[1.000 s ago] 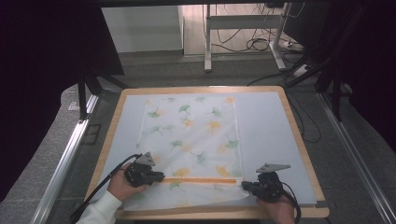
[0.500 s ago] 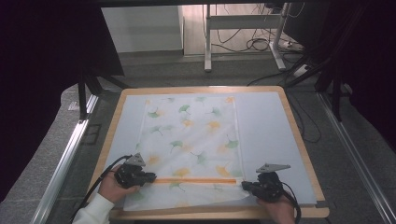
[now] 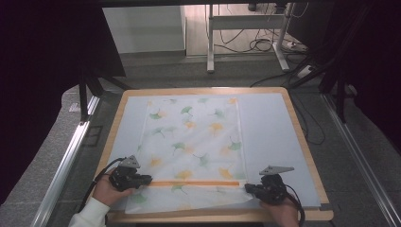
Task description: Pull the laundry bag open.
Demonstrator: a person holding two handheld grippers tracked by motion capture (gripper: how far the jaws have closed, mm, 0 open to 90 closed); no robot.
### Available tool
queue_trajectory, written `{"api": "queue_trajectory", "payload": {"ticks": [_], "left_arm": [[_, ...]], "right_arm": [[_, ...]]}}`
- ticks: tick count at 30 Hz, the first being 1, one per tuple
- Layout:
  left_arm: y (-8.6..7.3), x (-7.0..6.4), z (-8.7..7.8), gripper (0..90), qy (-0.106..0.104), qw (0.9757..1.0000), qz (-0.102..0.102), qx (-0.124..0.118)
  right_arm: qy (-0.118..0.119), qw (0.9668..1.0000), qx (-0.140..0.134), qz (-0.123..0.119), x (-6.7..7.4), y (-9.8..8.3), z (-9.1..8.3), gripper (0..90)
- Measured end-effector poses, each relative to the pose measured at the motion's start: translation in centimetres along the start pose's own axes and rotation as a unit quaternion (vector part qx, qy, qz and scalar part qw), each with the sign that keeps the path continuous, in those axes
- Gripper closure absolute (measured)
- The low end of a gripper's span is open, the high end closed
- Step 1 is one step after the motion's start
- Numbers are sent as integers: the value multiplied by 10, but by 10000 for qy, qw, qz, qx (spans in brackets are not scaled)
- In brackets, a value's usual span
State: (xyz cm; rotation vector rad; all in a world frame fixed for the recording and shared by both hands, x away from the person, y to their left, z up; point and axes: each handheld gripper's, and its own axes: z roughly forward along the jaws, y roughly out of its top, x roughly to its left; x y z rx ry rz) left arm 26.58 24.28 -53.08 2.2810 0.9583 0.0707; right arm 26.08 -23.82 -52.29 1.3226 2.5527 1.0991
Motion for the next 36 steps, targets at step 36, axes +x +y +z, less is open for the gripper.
{"api": "queue_trajectory", "payload": {"ticks": [36], "left_arm": [[-20, 13, -17, 846, 171, 9997, -150, -29]], "right_arm": [[-5, 10000, -15, 4, 0, 0, 0, 899]]}}
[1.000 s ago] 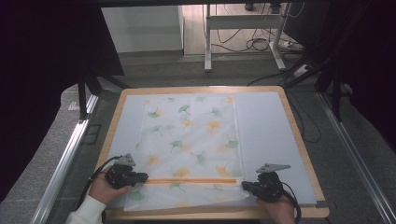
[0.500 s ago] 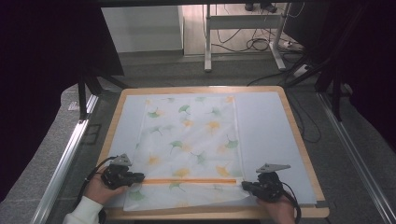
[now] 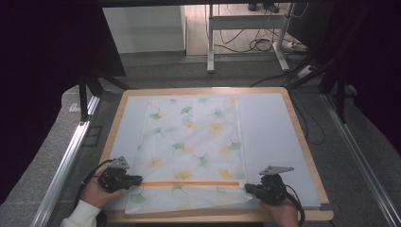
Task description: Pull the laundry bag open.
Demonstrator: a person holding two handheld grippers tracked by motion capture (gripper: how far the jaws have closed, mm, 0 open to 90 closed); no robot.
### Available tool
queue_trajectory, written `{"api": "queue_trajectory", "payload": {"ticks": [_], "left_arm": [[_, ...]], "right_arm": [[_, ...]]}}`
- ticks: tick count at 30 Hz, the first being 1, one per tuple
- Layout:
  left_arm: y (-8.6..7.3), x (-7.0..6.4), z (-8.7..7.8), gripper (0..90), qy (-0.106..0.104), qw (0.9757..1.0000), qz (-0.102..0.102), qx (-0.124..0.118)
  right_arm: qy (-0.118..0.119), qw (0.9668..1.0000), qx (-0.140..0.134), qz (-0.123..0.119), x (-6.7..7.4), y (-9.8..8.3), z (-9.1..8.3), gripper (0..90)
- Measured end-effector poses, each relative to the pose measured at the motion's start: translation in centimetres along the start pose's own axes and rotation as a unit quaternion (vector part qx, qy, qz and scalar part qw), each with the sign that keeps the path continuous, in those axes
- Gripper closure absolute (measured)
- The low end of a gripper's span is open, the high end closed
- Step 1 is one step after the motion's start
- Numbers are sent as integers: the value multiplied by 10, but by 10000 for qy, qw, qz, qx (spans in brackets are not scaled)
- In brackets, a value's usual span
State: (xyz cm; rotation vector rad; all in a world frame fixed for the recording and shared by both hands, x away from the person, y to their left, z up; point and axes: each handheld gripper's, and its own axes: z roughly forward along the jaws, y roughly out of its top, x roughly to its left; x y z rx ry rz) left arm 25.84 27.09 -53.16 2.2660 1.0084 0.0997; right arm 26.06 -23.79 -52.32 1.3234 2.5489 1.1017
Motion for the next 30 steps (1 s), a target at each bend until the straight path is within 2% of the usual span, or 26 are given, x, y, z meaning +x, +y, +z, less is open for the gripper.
{"api": "queue_trajectory", "payload": {"ticks": [12, 15, 18, 30], "left_arm": [[-8, 7, -8, 846, 39, 9999, -90, -44], [-11, 8, -11, 846, 117, 9998, -119, -73], [-14, 11, -13, 846, 59, 9997, -189, -148], [-10, 10, -9, 845, 54, 9999, -143, -56]], "right_arm": [[30, 10000, -1, 4, -1, 0, 0, 899], [32, 10000, 4, 2, -1, 0, 0, 899], [27, 10000, -2, 3, 0, 0, 0, 899], [38, 10000, 13, -2, -1, 0, 0, 898]]}}
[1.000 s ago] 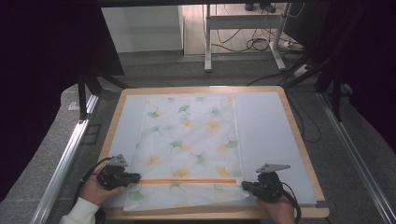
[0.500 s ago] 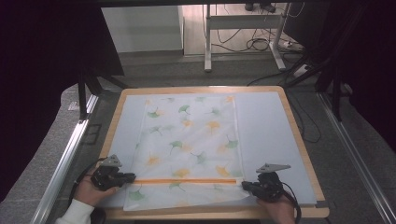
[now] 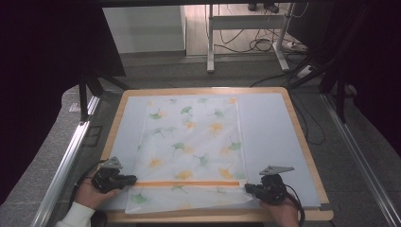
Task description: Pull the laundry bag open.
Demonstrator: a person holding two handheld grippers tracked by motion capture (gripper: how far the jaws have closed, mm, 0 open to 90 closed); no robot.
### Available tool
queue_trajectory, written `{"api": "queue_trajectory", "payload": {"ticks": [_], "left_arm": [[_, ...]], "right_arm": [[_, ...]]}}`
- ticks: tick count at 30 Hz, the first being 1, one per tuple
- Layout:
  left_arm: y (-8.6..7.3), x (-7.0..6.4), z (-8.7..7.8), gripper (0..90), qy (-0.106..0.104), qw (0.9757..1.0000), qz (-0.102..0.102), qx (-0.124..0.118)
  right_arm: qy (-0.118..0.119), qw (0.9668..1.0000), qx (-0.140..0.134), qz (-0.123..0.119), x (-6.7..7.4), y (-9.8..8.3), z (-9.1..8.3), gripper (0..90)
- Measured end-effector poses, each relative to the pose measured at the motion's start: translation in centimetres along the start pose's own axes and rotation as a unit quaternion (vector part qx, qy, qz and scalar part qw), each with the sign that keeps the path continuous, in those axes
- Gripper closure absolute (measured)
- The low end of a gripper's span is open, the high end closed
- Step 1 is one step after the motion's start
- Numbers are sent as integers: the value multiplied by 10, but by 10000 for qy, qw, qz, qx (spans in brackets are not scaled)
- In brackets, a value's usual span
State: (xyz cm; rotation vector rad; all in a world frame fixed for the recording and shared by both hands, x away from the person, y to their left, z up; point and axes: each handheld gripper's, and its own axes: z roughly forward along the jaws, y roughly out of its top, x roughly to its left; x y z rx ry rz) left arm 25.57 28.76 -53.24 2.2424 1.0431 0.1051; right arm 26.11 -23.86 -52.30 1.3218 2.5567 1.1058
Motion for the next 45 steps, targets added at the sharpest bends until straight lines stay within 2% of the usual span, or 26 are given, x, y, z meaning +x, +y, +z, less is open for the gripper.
{"api": "queue_trajectory", "payload": {"ticks": [7, 12, 15, 16, 19, 20, 22, 25, 28, 31, 32, 35, 40, 45], "left_arm": [[2, 1, 4, 844, -112, 9999, -56, -55], [3, -3, 1, 839, -62, 9998, 43, -195], [4, -5, -3, 804, -26, 9991, 64, -409], [4, -7, -5, 784, 8, 9984, 80, -554], [8, -12, -8, 693, 68, 9964, 113, -837], [11, -14, -8, 662, 71, 9957, 137, -918], [17, -18, -6, 600, 126, 9952, 194, -956], [30, -23, 0, 505, 193, 9944, 271, -998], [41, -22, 5, 414, 290, 9932, 254, -1102], [53, -16, 10, 349, 263, 9919, 113, -1241], [57, -13, 12, 337, 240, 9917, 71, -1260], [64, -6, 20, 314, 381, 9914, 59, -1252], [58, 0, 23, 298, 588, 9911, 138, -1190], [49, 4, 20, 292, 667, 9899, 67, -1249]], "right_arm": [[-1, 10000, 16, -28, 0, 1, 0, 898], [-68, 9999, 10, -92, 2, 1, 0, 898], [-87, 9998, -17, -159, 4, 1, -1, 897], [-73, 9998, -29, -180, 4, 1, -2, 897], [-44, 9990, -271, -349, 8, 6, -7, 894], [-35, 9986, -331, -406, 10, 8, -9, 877], [-10, 9972, -513, -547, 14, 15, -9, 780], [-20, 9960, -640, -629, 16, 25, -4, 665], [-65, 9955, -735, -600, 9, 38, 3, 568], [-172, 9947, -941, -367, -3, 51, 5, 506], [-224, 9943, -983, -350, -6, 54, 5, 492], [-509, 9924, -1075, -303, -19, 63, 5, 439], [-710, 9912, -1109, -163, -36, 54, 0, 398], [-842, 9897, -1154, -98, -45, 40, -7, 383]]}}
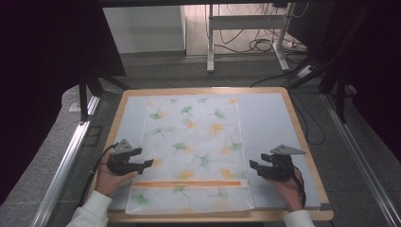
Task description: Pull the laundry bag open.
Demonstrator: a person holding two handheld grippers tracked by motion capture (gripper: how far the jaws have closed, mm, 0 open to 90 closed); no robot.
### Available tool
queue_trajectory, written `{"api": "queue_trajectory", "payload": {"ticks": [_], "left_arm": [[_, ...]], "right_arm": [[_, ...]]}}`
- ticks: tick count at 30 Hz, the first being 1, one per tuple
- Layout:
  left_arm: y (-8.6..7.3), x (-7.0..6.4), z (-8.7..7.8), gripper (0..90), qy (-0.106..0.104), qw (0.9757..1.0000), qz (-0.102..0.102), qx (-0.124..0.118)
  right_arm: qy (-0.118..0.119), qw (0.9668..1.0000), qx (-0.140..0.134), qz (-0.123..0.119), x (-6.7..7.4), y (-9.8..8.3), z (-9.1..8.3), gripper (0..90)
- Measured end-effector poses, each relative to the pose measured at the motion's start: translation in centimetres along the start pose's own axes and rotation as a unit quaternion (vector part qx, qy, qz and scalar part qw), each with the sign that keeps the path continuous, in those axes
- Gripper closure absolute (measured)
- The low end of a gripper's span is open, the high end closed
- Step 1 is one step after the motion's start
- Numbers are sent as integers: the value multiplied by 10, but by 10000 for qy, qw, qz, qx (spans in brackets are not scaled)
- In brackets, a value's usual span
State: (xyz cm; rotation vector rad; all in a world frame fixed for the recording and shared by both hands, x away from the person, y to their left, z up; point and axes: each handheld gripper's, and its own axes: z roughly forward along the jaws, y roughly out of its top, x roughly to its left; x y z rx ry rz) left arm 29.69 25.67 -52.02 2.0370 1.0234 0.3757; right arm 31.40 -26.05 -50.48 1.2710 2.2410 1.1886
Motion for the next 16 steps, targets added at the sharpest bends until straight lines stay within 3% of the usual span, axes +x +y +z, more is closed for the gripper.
{"api": "queue_trajectory", "payload": {"ticks": [16], "left_arm": [[-2, 0, 1, 268, 3, 9999, 126, 49]], "right_arm": [[-21, 9998, 66, -180, 3, -3, 3, 361]]}}
